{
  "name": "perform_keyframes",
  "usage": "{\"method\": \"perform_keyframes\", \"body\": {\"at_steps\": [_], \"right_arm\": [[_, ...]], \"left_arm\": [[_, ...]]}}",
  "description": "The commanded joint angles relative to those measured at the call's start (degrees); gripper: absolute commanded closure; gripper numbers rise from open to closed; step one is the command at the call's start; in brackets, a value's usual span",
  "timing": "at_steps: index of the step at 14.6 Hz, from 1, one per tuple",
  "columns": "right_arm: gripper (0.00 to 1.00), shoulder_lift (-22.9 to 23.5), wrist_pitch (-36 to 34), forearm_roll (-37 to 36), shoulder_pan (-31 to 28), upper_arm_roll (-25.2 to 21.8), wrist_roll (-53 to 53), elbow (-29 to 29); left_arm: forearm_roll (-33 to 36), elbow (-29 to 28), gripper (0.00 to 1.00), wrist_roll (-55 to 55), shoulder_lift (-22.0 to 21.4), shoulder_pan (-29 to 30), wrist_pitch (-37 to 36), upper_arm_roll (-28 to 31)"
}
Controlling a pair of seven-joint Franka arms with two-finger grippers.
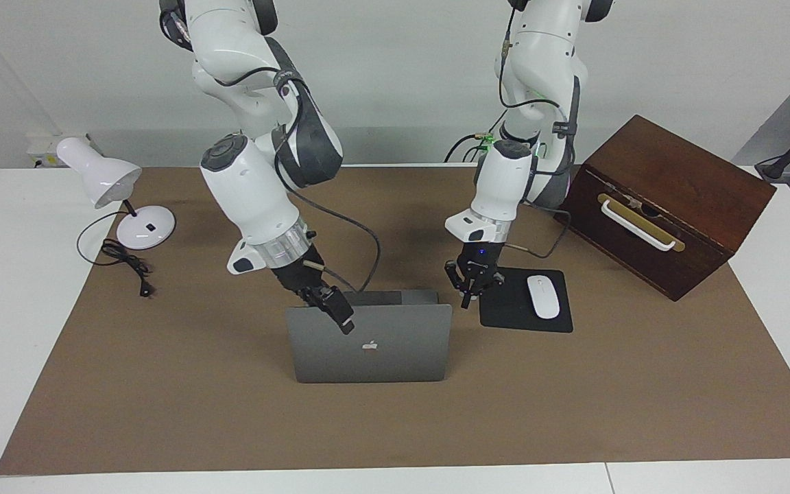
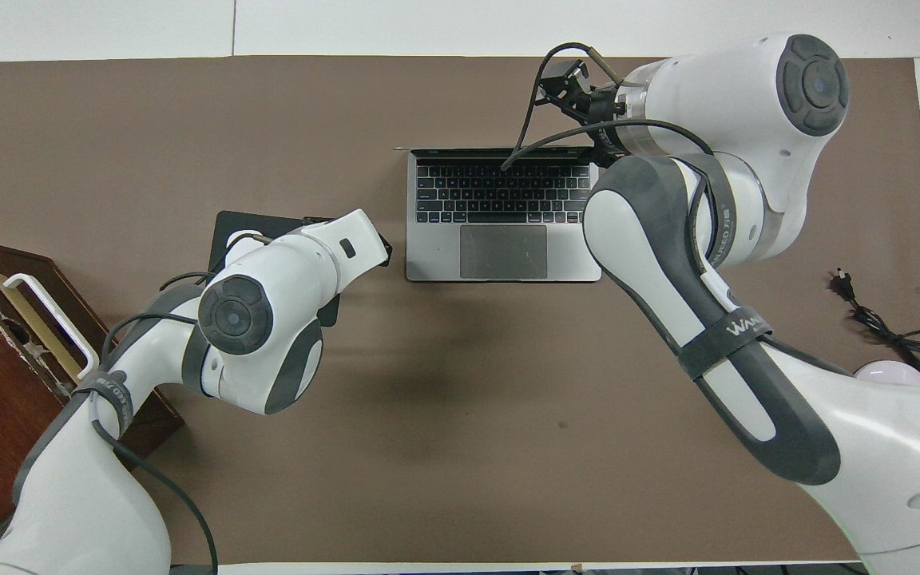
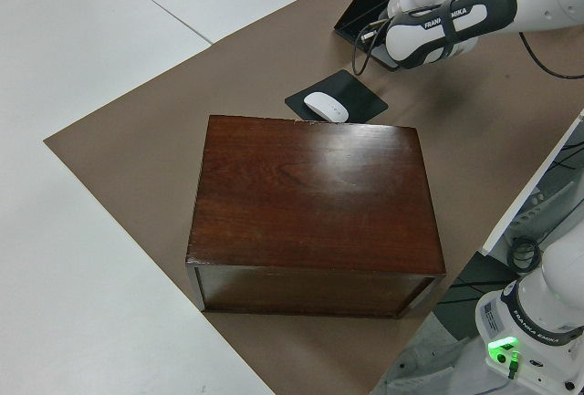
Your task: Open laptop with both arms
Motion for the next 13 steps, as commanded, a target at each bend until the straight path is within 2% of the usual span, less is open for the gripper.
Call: {"method": "perform_keyframes", "body": {"at_steps": [1,8,9,10,11,13], "right_arm": [[0.0,0.45,-2.28,-2.01,-0.58,-0.11,-2.31,1.53],[0.0,0.45,-5.8,-4.91,-0.58,-1.6,-10.22,2.76],[0.0,0.45,-5.98,-5.09,-0.58,-1.69,-10.49,2.76],[0.0,0.53,-6.68,-5.09,-0.58,-1.78,-11.19,2.94],[0.0,0.62,-7.73,-5.17,-0.58,-1.78,-11.98,3.63],[0.0,0.62,-9.14,-6.31,-0.58,-1.78,-13.56,4.08]], "left_arm": [[-0.54,1.13,1.0,0.22,-3.18,0.6,-7.02,-0.06],[-0.54,10.87,1.0,0.22,-8.38,5.68,-33.19,0.12],[-0.54,13.24,0.93,0.22,-8.38,6.91,-37.32,0.12],[-0.54,15.18,0.79,0.22,-8.38,7.88,-41.02,0.12],[-0.54,16.68,0.62,0.14,-8.38,9.11,-43.4,0.12],[-0.54,17.66,0.21,0.05,-9.51,10.87,-46.84,0.12]]}}
